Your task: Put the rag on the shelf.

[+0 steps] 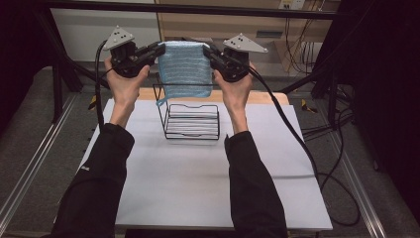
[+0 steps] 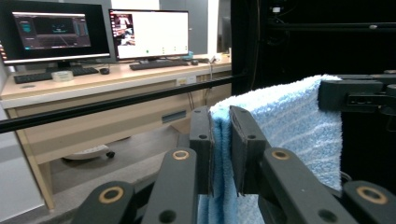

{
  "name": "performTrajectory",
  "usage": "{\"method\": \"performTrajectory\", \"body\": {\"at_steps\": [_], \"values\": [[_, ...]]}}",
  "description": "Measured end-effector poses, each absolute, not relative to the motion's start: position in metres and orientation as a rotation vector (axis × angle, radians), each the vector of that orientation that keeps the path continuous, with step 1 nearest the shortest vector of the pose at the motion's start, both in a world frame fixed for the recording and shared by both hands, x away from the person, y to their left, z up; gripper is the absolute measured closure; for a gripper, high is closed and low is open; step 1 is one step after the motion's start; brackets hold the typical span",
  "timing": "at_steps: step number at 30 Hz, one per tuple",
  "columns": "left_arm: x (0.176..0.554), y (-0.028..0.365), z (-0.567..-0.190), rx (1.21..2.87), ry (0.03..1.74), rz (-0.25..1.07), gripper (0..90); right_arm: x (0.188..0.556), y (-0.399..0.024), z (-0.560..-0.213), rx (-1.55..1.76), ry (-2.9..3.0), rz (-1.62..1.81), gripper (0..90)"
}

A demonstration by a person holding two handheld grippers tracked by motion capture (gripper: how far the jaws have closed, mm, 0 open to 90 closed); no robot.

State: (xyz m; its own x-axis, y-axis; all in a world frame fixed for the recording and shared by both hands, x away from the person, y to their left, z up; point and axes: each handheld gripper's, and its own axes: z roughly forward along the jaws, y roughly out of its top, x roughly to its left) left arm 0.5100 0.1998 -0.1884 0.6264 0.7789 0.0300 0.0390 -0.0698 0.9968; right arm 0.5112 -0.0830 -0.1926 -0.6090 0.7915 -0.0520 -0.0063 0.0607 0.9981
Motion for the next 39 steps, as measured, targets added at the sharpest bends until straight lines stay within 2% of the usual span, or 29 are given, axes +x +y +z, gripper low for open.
{"method": "performTrajectory", "body": {"at_steps": [25,39], "values": [[0.468,0.207,-0.226,1.634,0.629,0.603,79.9,0.474,-0.096,-0.224,0.749,1.888,1.599,81.7],[0.455,0.209,-0.238,1.723,0.667,0.536,76.7,0.464,-0.098,-0.246,0.729,2.016,1.581,82.0]]}}
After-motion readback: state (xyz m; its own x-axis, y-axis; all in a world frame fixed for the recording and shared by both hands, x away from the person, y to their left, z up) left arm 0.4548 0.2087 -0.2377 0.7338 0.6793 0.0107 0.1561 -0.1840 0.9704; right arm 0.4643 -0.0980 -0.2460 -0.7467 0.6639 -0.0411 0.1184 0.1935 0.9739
